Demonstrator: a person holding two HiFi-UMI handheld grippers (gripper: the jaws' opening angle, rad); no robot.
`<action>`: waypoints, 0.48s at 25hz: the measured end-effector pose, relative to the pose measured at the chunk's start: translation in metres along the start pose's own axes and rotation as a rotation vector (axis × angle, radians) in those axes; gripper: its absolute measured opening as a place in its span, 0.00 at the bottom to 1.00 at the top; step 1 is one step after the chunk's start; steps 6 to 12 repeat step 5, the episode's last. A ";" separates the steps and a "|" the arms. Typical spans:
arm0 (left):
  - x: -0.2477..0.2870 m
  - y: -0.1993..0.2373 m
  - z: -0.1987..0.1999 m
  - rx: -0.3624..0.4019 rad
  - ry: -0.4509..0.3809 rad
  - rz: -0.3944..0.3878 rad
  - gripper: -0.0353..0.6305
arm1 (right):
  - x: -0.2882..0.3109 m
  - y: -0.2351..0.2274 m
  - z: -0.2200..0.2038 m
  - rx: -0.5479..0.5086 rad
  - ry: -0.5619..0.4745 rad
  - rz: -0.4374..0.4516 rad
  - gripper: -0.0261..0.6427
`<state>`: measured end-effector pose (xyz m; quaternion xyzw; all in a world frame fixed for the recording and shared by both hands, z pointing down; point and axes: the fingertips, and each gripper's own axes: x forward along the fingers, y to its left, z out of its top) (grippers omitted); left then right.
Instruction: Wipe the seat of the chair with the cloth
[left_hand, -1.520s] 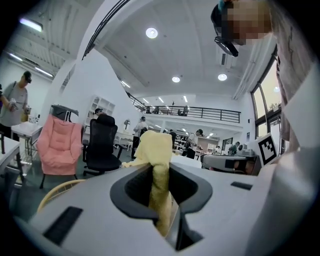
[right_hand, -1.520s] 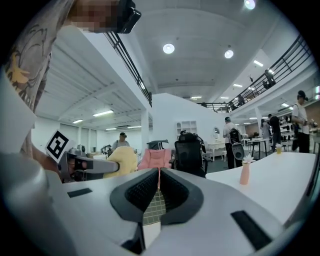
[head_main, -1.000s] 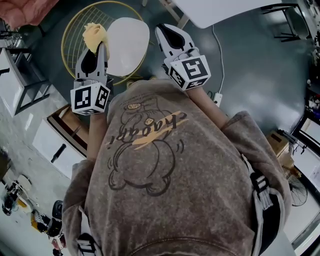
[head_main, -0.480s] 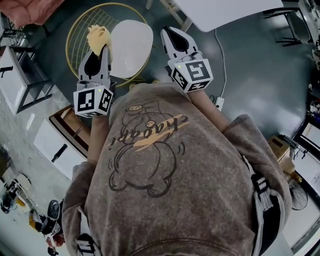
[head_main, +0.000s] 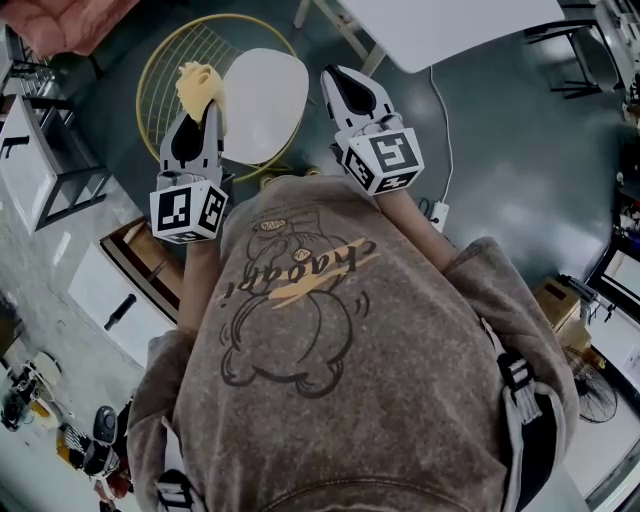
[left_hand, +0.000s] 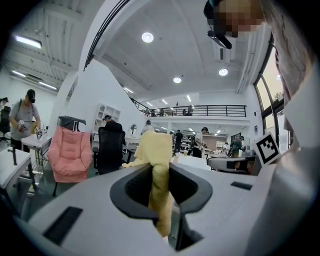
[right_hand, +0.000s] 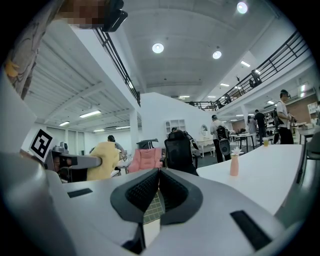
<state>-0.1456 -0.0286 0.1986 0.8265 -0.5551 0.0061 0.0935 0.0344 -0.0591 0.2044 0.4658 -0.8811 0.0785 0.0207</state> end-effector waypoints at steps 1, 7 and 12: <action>-0.001 0.000 0.000 -0.002 0.001 0.001 0.17 | -0.001 0.000 0.000 0.000 0.001 0.000 0.08; -0.003 0.003 -0.001 -0.011 0.004 0.006 0.17 | -0.001 0.001 -0.001 -0.001 0.006 0.001 0.08; -0.003 0.003 -0.001 -0.011 0.004 0.006 0.17 | -0.001 0.001 -0.001 -0.001 0.006 0.001 0.08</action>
